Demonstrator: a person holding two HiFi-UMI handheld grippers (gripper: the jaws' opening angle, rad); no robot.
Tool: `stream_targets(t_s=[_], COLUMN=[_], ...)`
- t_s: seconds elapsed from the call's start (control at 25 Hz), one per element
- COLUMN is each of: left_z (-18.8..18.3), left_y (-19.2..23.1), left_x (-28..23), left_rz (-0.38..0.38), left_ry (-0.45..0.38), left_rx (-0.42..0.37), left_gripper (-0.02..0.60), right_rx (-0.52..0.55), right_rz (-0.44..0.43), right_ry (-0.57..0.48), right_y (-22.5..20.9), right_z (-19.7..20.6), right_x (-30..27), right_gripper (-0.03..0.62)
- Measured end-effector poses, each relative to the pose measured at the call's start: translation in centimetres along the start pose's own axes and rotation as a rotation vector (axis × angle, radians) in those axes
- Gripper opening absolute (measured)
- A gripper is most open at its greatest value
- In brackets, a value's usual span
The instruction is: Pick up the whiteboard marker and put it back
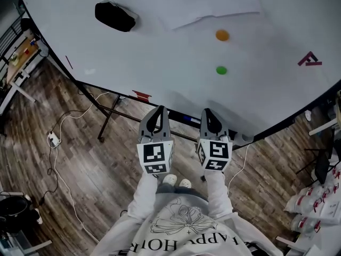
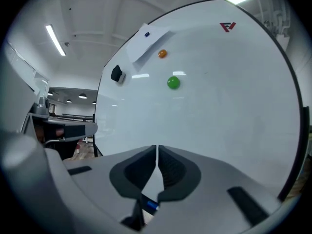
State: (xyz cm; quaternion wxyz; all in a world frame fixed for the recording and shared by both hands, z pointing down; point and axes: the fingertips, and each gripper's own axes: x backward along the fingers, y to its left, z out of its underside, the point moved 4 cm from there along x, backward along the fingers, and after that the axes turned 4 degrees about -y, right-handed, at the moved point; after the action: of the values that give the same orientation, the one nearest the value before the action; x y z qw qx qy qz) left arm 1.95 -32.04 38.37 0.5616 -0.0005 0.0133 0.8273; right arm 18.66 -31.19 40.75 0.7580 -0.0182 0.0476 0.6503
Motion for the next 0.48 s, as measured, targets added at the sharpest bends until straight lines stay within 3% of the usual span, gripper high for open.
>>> stream_targets(t_s=[0.48], left_z=[-2.2], left_y=[0.1], left_x=[2.3], left_rz=[-0.019], left_ry=[-0.039], left_rx=[-0.034], left_gripper=[0.008], right_rx=[-0.044], right_rz=[0.053], right_ry=[-0.086], right_y=[-1.6], right_z=[-2.3], right_x=[2.9], right_gripper=[0.012])
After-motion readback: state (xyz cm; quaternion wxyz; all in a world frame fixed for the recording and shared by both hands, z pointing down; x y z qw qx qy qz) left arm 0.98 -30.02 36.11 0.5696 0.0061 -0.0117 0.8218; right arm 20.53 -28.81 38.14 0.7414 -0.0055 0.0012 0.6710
